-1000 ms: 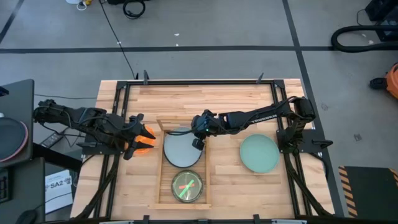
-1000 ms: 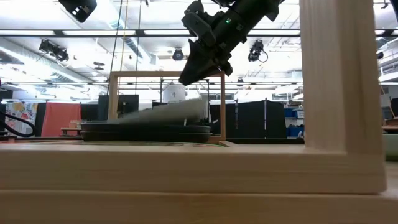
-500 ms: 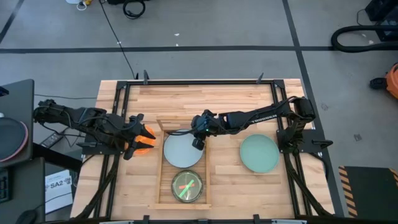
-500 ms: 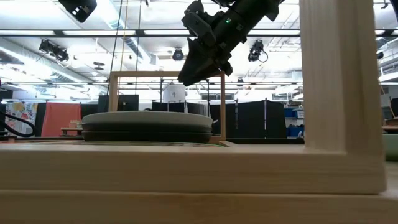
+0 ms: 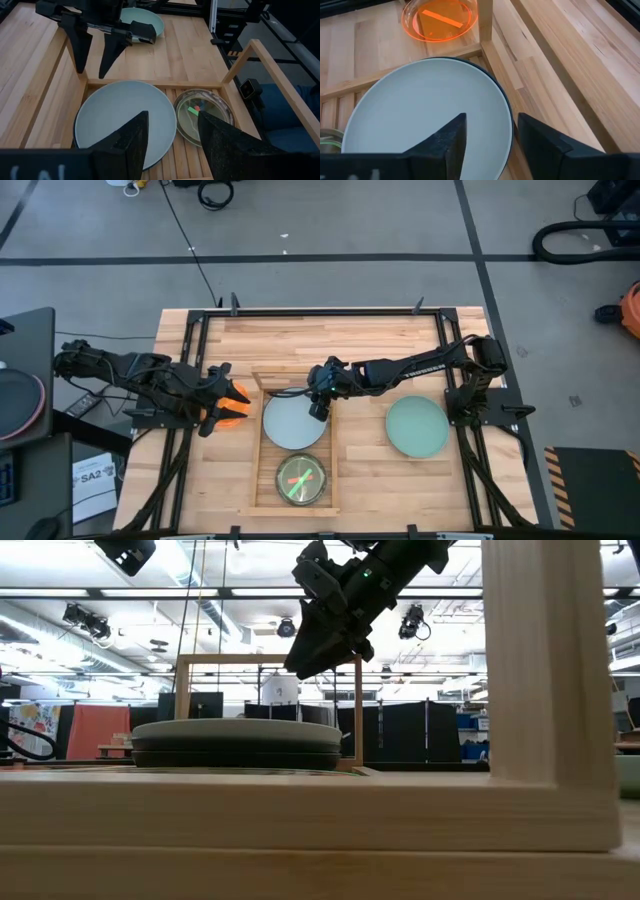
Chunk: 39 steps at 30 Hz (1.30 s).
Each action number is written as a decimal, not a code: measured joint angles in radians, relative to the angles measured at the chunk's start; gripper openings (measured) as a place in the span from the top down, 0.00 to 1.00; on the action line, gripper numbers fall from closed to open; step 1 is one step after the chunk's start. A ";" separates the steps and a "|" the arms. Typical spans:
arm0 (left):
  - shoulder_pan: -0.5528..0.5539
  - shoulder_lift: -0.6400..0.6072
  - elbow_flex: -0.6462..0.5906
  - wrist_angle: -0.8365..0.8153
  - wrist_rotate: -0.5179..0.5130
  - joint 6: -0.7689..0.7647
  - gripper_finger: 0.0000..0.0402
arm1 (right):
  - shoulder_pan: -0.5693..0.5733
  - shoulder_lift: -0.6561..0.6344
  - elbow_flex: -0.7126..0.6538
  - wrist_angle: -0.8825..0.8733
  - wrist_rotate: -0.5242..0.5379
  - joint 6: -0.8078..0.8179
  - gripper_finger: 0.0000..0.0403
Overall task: Place and stack plates onto a shelf
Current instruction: Stack the small orange transparent plate on top of the small green transparent plate on the shelf
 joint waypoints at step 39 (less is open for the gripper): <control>0.000 0.000 0.000 0.000 0.000 -0.003 0.56 | 0.000 -0.004 0.000 -0.005 -0.026 -0.007 0.52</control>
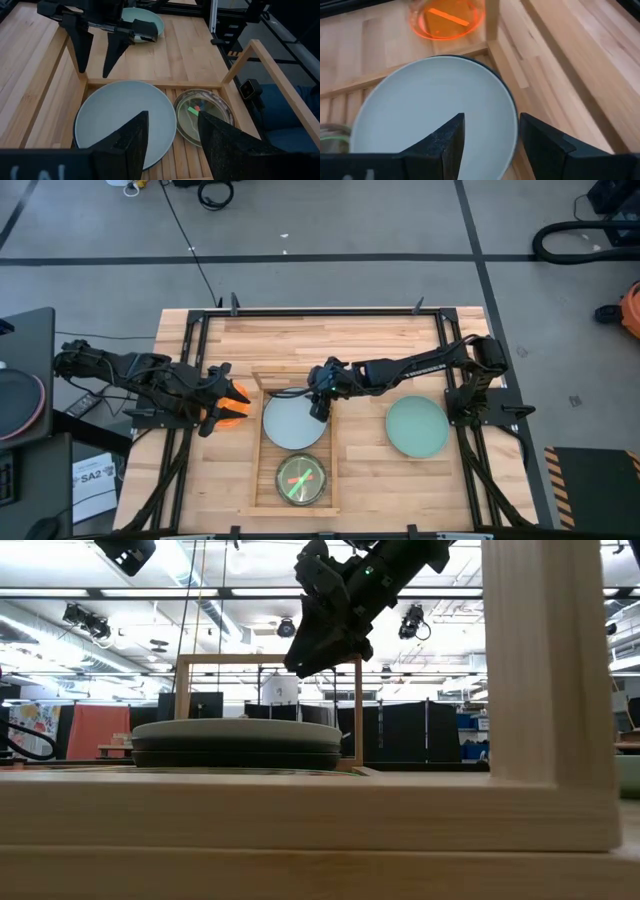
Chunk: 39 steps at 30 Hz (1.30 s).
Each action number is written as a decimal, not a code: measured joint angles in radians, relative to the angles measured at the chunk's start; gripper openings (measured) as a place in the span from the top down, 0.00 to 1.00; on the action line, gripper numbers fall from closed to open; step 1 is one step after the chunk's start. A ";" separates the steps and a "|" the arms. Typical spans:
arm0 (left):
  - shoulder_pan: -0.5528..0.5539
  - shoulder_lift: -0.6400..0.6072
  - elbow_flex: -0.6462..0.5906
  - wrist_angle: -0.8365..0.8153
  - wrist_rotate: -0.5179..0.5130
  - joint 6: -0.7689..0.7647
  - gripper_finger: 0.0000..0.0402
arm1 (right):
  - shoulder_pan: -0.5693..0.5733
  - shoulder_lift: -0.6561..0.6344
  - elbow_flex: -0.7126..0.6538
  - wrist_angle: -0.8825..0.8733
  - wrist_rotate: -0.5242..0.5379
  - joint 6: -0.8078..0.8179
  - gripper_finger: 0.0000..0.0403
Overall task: Place and stack plates onto a shelf
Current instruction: Stack the small orange transparent plate on top of the small green transparent plate on the shelf
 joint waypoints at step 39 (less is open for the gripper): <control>0.734 0.009 0.000 -0.377 0.014 0.130 0.56 | 0.084 -0.229 0.000 -0.208 -0.113 -0.099 0.52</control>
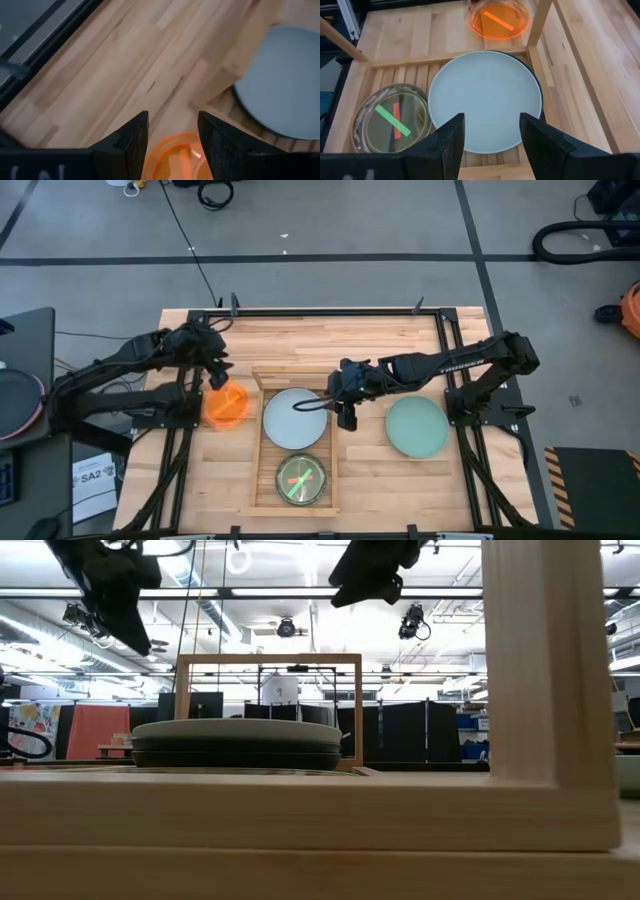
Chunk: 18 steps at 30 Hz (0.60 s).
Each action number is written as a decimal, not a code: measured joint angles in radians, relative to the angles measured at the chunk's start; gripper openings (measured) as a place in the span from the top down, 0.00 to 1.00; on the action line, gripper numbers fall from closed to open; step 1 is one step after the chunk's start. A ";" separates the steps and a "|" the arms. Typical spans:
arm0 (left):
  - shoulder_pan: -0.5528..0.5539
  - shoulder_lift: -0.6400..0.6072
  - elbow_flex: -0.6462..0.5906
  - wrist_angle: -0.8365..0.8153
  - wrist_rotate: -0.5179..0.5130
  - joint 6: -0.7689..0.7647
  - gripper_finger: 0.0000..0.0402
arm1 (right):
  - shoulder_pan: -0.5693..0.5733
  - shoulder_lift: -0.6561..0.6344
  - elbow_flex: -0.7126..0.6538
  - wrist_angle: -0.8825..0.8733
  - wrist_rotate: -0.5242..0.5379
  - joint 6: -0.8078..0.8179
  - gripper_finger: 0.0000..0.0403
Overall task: Place and stack plates onto a shelf
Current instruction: Stack the small orange transparent plate on top of the small green transparent plate on the shelf
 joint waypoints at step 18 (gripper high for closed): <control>0.285 0.335 0.000 -0.037 0.173 0.246 0.56 | 0.011 0.002 0.000 0.001 0.000 -0.026 0.52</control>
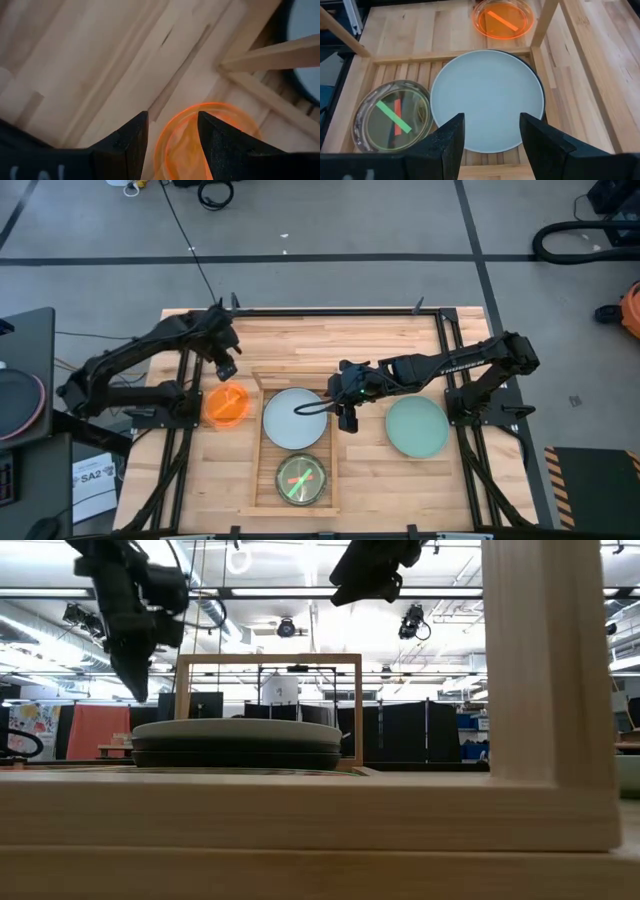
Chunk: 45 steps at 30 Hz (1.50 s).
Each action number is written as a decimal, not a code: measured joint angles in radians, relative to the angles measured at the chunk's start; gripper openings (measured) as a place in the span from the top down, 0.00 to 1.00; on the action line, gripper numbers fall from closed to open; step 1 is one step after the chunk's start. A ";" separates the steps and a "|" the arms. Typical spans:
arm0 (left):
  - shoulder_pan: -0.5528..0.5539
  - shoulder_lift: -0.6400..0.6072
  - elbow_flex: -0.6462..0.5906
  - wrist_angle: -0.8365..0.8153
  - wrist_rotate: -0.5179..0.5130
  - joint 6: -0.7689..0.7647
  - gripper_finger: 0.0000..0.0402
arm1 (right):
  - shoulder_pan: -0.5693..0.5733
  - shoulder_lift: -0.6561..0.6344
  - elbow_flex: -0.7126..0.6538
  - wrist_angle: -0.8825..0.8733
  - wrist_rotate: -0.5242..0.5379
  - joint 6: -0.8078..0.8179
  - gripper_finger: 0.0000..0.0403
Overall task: Place and stack plates onto a shelf
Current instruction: Stack the small orange transparent plate on top of the small green transparent plate on the shelf
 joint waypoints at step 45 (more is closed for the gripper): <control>0.074 0.510 0.000 -0.020 0.061 0.157 0.56 | 0.065 0.000 0.000 -0.002 -0.001 0.000 0.52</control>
